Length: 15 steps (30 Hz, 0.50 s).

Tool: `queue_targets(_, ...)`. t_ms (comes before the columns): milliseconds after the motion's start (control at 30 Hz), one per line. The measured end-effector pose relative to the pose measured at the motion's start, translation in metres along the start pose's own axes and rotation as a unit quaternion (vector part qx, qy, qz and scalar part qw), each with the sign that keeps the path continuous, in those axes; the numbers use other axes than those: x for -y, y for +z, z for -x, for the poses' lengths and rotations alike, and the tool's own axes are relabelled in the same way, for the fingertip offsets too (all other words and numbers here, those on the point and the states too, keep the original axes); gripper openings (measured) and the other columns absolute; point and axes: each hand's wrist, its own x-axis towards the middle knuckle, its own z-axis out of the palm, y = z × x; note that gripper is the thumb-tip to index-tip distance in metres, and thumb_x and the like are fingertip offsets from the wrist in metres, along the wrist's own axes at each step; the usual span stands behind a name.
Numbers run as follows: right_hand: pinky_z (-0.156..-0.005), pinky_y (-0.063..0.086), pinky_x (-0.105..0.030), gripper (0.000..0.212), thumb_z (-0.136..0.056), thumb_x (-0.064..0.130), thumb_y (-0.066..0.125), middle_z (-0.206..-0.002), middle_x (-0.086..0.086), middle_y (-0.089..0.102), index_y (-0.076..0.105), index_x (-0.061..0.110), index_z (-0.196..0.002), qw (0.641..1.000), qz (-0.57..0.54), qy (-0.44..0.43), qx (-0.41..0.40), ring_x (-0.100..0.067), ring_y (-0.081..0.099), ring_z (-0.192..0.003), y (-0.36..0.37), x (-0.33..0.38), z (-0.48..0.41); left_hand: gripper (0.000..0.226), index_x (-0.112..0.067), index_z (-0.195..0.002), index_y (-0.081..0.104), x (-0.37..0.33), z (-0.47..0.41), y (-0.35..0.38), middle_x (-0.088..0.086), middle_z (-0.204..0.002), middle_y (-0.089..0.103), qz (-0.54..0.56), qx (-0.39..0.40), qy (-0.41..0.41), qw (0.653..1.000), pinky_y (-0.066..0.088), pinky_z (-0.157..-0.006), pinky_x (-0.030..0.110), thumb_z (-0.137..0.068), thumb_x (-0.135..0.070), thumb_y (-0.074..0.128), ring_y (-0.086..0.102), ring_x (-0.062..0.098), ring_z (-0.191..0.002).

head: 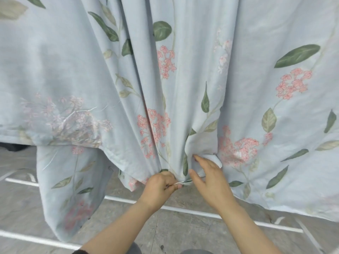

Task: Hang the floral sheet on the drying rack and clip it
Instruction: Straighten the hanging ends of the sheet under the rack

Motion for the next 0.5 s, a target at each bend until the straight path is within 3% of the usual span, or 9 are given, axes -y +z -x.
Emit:
queue_targets(100,-0.097,0.042,-0.025,0.053,-0.084,0.051,0.06,-0.122,0.01,0.061,0.057,0.018,-0.127,0.998,-0.043,0.05,-0.012,-0.008,0.053,-0.117,-0.003,0.013,-0.007,0.04,-0.013,-0.052,0.049,0.002,0.005,-0.005,-0.003,-0.064,0.05,-0.006,-0.003,0.003,1.0,0.041,-0.057,0.03,-0.082,-0.032,0.068,0.05,0.011,-0.064)
queue_targets(167,-0.081,0.048,-0.029,0.033,-0.086,0.048,0.06,-0.098,0.008,0.069,0.067,0.019,-0.1,0.996,-0.036,0.049,-0.06,-0.01,0.061,-0.095,-0.001,0.022,-0.013,0.04,-0.012,-0.053,0.05,0.001,0.006,-0.008,-0.002,-0.066,0.051,-0.009,0.003,0.009,1.0,0.04,-0.057,0.027,-0.082,-0.032,0.068,0.051,0.01,-0.065)
queue_targets(200,-0.07,0.047,-0.032,0.026,-0.088,0.042,0.059,-0.082,0.006,0.068,0.066,0.017,-0.083,0.996,-0.021,0.044,-0.079,-0.014,0.061,-0.081,0.001,0.023,-0.017,0.04,-0.013,-0.053,0.05,0.0,0.007,-0.01,-0.002,-0.066,0.052,-0.01,0.01,0.016,1.0,0.039,-0.057,0.026,-0.083,-0.032,0.068,0.05,0.01,-0.065)
queue_targets(267,-0.054,0.035,-0.033,0.035,-0.092,0.031,0.055,-0.058,0.002,0.055,0.048,0.018,-0.06,0.995,0.01,0.037,-0.093,-0.02,0.053,-0.061,0.005,0.02,-0.022,0.033,-0.014,-0.059,0.058,-0.002,0.011,-0.015,-0.001,-0.071,0.055,-0.017,0.034,0.035,0.999,0.042,-0.06,0.027,-0.084,-0.033,0.066,0.052,0.009,-0.069)
queue_targets(333,-0.052,0.027,-0.031,0.044,-0.093,0.025,0.054,-0.05,0.007,0.041,0.033,0.025,-0.054,0.994,0.036,0.037,-0.093,-0.02,0.045,-0.054,0.005,0.014,-0.024,0.011,-0.019,-0.085,0.072,-0.001,0.017,-0.027,-0.005,-0.087,0.061,-0.079,0.051,0.082,0.992,0.046,-0.07,0.023,-0.083,-0.028,0.067,0.055,0.007,-0.083)
queue_targets(400,-0.05,0.027,-0.031,0.048,-0.093,0.022,0.055,-0.049,0.01,0.035,0.027,0.028,-0.054,0.992,0.05,0.044,-0.103,-0.02,0.043,-0.051,0.002,0.004,-0.024,0.03,-0.02,-0.109,0.068,0.001,0.02,-0.049,-0.007,-0.102,0.059,-0.161,0.051,0.138,0.976,0.045,-0.08,0.021,-0.079,-0.022,0.07,0.052,0.009,-0.095)
queue_targets(500,-0.047,0.029,-0.032,0.05,-0.092,0.019,0.057,-0.047,0.006,0.037,0.028,0.025,-0.052,0.989,0.055,0.059,-0.125,-0.021,0.044,-0.048,-0.005,-0.01,-0.029,0.049,-0.013,-0.117,0.062,-0.004,0.019,-0.1,0.002,-0.108,0.057,-0.247,0.008,0.215,0.945,0.041,-0.085,0.026,-0.071,-0.021,0.078,0.052,0.018,-0.099)
